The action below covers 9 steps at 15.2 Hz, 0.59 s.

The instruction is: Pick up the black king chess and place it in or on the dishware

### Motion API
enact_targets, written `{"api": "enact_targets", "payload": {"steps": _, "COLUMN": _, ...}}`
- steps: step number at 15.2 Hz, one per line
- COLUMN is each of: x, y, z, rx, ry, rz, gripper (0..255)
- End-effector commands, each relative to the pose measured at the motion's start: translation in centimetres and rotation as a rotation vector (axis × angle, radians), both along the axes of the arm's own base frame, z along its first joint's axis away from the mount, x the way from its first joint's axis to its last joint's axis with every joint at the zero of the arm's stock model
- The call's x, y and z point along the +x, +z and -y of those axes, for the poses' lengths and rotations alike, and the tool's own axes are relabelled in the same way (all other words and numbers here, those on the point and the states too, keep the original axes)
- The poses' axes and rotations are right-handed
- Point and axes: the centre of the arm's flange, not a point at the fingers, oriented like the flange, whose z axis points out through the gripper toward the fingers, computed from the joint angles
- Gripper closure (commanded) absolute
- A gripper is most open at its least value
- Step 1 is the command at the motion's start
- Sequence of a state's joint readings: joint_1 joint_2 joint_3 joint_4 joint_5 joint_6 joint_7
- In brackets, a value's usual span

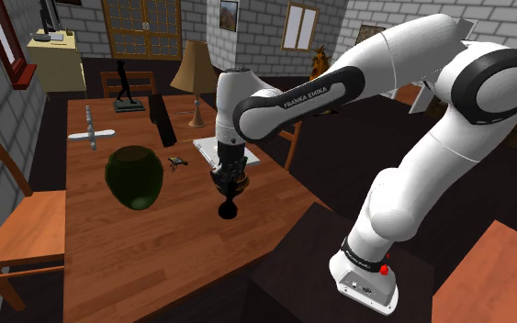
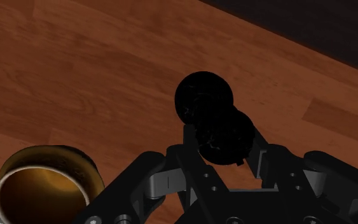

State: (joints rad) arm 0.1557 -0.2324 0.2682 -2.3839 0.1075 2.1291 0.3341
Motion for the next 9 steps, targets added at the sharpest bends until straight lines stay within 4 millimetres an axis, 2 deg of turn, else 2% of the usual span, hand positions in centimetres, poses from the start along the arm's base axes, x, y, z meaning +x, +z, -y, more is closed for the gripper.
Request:
{"api": "enact_targets", "payload": {"steps": 1, "x": 0.0, "y": 1.0, "z": 0.1, "rx": 0.0, "ry": 0.0, "rz": 0.0, "gripper": 255}}
{"api": "enact_targets", "payload": {"steps": 4, "x": 0.0, "y": 2.2, "z": 0.1, "rx": 0.0, "ry": 0.0, "rz": 0.0, "gripper": 255}}
{"api": "enact_targets", "payload": {"steps": 9, "x": 4.2, "y": 2.9, "z": 5.1, "rx": 0.0, "ry": 0.0, "rz": 0.0, "gripper": 255}}
